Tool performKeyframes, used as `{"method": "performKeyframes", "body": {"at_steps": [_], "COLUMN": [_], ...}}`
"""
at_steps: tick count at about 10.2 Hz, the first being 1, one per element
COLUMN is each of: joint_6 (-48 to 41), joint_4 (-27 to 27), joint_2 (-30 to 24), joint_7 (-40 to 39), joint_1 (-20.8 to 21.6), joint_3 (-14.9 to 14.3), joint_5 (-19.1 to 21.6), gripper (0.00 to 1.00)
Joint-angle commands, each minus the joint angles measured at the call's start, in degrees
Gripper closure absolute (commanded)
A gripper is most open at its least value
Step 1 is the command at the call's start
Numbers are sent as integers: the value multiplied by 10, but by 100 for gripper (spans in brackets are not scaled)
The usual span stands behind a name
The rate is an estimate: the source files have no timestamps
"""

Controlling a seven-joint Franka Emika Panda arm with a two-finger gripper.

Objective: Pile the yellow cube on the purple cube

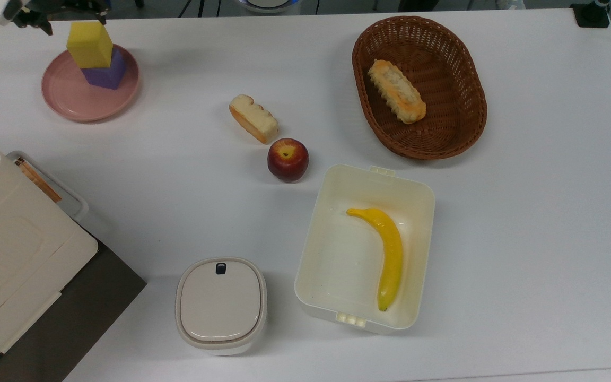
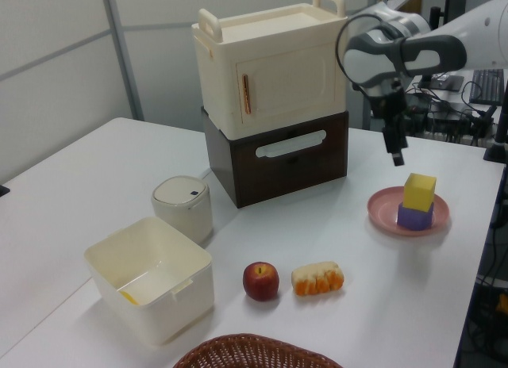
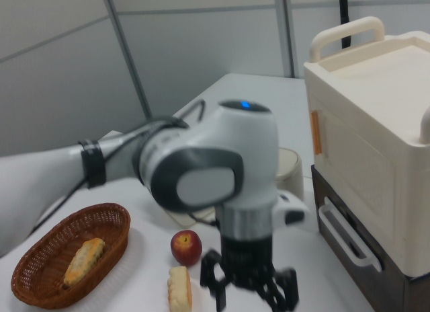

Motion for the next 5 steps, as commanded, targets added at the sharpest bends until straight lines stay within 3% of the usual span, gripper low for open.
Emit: {"method": "performKeyframes", "body": {"at_steps": [1, 3, 5], "joint_6": [-31, -23, -24], "joint_4": [55, 59, 86], "joint_2": [-1, -1, -4], "joint_7": [100, 175, 186], "joint_1": [46, 122, 168], "joint_3": [35, 35, 34], "joint_5": [8, 11, 23], "gripper": [0, 0, 0]}}
